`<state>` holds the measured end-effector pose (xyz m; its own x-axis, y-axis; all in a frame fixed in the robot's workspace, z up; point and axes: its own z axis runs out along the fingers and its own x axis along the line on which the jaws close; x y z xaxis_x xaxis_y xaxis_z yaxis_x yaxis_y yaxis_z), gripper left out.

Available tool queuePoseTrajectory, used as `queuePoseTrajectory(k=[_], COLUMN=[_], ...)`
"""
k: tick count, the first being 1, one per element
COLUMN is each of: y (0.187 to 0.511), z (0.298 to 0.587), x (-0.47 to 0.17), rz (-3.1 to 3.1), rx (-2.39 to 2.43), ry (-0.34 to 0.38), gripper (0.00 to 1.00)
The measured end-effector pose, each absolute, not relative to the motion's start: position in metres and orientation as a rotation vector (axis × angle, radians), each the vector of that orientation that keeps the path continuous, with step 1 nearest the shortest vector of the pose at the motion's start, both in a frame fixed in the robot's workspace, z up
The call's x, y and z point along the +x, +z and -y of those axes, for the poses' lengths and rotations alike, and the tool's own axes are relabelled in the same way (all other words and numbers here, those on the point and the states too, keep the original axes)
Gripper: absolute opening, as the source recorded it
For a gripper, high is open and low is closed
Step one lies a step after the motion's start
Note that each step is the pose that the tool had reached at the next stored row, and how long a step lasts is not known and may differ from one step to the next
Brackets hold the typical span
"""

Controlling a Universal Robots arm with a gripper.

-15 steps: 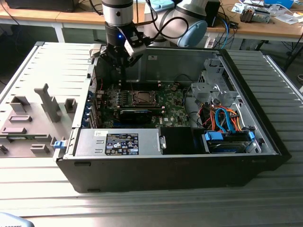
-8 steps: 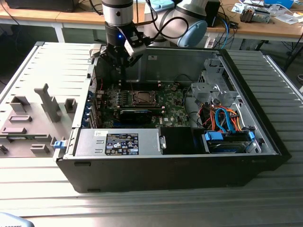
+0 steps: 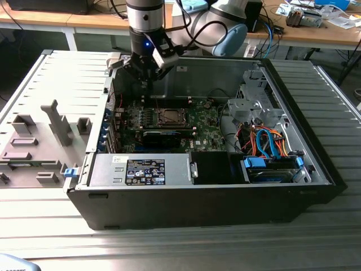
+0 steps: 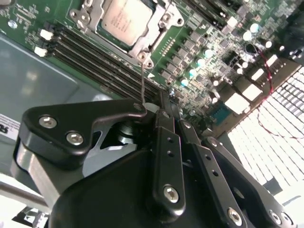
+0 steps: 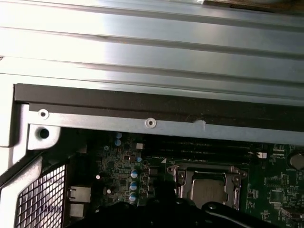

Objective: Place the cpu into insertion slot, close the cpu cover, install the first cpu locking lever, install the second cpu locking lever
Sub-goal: 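Install the first cpu locking lever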

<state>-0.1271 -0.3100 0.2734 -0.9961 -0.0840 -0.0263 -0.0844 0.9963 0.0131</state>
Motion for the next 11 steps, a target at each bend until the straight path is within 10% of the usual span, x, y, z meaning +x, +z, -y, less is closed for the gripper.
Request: queuePoseTrajectory(k=[11], y=[0.2675], z=[0.3032], x=[-0.1324], rz=[-3.113], rx=[-0.132], ry=[0.023], gripper=[0.11])
